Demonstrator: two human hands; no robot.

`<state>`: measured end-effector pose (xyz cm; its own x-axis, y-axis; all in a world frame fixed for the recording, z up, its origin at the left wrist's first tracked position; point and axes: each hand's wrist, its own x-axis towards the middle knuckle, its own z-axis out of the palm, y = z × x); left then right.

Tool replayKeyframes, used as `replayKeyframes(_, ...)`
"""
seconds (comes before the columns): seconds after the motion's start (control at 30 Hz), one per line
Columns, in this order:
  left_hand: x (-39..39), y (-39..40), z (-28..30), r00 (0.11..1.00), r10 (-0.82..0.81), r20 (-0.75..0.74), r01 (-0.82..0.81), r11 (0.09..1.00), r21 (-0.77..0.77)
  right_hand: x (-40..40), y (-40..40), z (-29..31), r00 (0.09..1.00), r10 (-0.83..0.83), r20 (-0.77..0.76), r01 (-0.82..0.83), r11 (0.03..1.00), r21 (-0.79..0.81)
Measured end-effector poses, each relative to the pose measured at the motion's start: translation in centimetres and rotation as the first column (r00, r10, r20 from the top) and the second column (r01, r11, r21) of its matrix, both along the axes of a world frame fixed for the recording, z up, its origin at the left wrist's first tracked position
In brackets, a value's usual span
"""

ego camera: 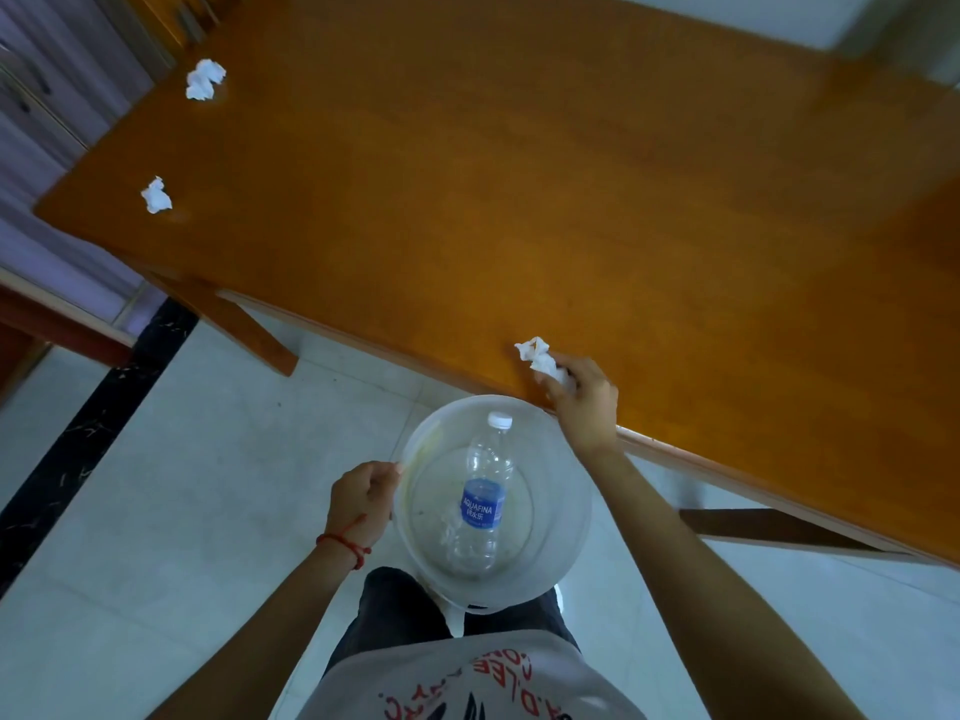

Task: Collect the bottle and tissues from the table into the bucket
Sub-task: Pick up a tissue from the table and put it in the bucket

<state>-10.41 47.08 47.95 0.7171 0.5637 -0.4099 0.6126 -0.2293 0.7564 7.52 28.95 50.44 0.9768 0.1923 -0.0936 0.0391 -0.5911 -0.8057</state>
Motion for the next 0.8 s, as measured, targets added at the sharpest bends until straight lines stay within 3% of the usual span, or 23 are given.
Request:
replayKeyframes(0.37,-2.1,-0.3,-0.1,0.988,0.153,0.026,-0.151,0.986,-0.07,-8.8,-1.5,-1.0,0.911,0.377,-0.169,-0.389,0.92,-0.044)
replayKeyframes(0.47,-2.8,0.0,0.2,0.974,0.224,0.028,-0.221,0.971,-0.094,-9.0,-1.5,-0.9,0.89,0.44,-0.115,-0.452,0.886,-0.104)
replayKeyframes(0.63,-4.5,0.8,0.9,0.95,0.308,0.045,-0.304,0.949,-0.081,-8.4,-1.3,-0.4,0.912,0.41,0.003,-0.405,0.903,-0.142)
replayKeyframes(0.8,-6.9,2.1,1.4,0.912,0.407,0.043,-0.405,0.913,-0.046,-7.7,-0.4,-0.5,0.956,0.286,-0.067,-0.293,0.949,-0.118)
